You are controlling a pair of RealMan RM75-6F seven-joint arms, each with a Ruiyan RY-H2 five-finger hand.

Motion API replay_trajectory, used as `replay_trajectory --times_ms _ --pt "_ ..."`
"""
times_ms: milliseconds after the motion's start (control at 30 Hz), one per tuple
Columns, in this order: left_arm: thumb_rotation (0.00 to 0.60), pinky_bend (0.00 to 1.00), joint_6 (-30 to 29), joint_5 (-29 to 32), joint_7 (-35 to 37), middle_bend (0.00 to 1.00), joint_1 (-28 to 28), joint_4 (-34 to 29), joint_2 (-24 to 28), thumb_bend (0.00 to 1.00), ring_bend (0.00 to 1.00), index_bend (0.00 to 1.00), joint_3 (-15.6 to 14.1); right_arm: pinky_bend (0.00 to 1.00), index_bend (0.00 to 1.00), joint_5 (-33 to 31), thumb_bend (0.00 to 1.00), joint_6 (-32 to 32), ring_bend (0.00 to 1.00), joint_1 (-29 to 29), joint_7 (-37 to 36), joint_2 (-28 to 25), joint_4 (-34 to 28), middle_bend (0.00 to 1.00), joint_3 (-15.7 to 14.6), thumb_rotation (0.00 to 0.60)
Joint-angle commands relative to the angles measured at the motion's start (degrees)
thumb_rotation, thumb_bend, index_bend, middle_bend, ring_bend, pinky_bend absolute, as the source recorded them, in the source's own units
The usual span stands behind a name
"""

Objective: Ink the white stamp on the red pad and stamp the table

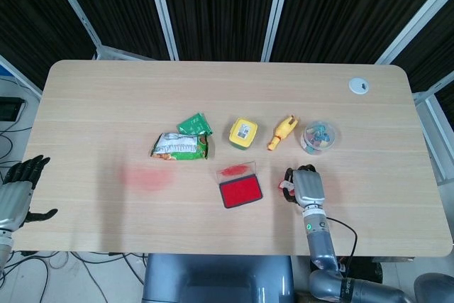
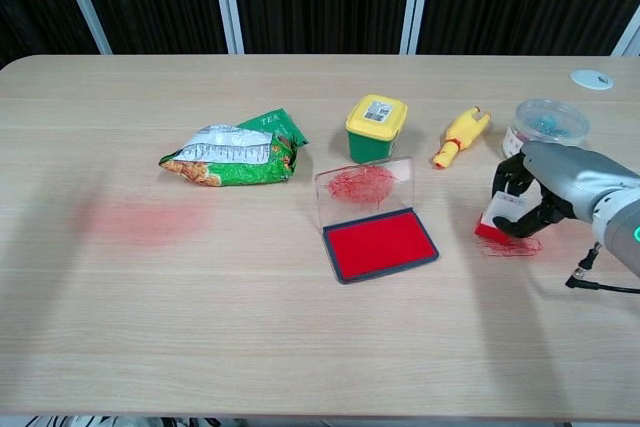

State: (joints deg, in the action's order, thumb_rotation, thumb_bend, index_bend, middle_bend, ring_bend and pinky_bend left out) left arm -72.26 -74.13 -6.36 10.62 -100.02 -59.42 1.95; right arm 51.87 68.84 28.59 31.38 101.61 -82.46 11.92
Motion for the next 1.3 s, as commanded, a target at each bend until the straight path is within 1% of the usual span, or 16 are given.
replay_trajectory --times_ms 33,1300 --pt "0.6 0.0 0.0 0.0 0.0 0.0 0.0 0.0 0.0 0.0 0.0 0.0 0.0 0.21 0.74 -0.2 0.44 -0.1 0.29 0.0 0.1 0.0 0.2 0.57 0.0 0.6" --pt "0.6 0.0 0.1 0.2 -0.1 0.0 0.1 0.0 0.0 0.0 0.0 0.0 0.0 0.21 0.62 -1.6 0.4 -1.4 0.26 0.1 0.6 0.6 1.7 0.48 -0.1 0.6"
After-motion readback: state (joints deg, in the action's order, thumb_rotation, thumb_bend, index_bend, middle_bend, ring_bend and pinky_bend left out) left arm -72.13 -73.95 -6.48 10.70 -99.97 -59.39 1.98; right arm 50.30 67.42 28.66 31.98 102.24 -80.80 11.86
